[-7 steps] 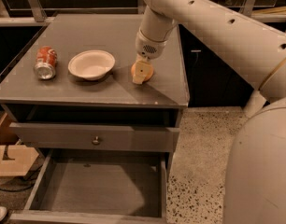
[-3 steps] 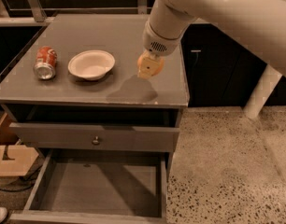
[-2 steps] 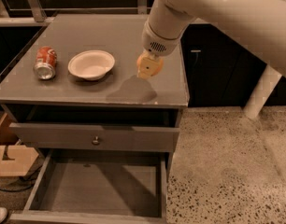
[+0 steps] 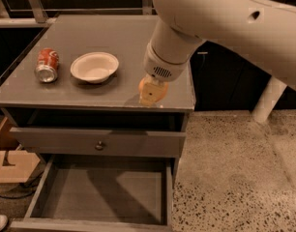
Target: Place orange into middle drawer
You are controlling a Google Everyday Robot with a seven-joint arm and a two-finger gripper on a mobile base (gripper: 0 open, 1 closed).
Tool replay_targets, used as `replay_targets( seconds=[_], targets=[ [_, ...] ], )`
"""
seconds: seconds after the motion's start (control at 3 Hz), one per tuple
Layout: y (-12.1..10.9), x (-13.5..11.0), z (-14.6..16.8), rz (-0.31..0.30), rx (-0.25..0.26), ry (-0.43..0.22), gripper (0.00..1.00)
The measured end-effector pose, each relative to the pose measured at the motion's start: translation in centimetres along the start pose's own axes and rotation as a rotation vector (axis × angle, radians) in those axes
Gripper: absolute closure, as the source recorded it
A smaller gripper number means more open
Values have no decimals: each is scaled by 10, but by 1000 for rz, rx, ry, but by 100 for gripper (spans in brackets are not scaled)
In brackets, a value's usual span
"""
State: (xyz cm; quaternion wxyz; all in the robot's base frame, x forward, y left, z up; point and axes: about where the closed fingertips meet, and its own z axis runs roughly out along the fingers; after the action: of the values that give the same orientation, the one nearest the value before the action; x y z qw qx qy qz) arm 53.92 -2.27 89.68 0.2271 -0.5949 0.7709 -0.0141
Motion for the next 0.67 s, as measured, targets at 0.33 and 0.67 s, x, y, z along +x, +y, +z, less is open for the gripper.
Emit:
replay_targets(
  seconds=[0.33, 0.67],
  targets=[
    [50, 6, -1, 16, -47, 10, 100],
    [50, 6, 0, 16, -49, 12, 100]
  ],
)
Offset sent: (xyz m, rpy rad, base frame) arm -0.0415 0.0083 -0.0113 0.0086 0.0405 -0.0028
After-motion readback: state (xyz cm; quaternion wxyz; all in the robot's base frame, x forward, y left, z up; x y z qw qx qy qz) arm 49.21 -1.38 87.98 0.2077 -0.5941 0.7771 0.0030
